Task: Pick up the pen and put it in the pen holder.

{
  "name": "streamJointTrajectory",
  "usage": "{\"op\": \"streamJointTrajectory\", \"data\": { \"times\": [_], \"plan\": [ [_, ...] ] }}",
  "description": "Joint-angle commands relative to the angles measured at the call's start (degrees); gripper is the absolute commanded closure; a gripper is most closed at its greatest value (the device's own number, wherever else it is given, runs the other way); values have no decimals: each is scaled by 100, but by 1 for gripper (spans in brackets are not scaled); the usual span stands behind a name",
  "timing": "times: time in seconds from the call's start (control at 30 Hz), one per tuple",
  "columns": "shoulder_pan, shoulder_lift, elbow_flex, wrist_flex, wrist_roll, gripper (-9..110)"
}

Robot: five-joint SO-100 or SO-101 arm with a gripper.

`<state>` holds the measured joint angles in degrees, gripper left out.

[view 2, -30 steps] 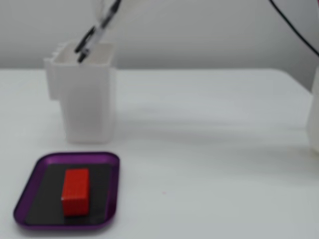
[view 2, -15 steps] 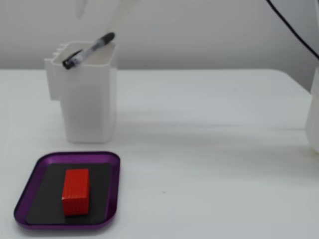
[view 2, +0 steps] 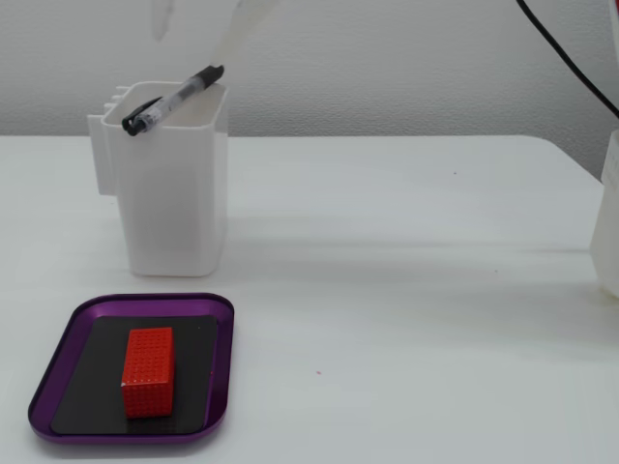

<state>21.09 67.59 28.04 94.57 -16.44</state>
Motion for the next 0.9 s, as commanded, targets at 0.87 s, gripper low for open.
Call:
{"op": "streamJointTrajectory", "data": {
  "times": [0.87],
  "plan": [
    [-1099,9879,11083,-2241,501,86]
  ]
}}
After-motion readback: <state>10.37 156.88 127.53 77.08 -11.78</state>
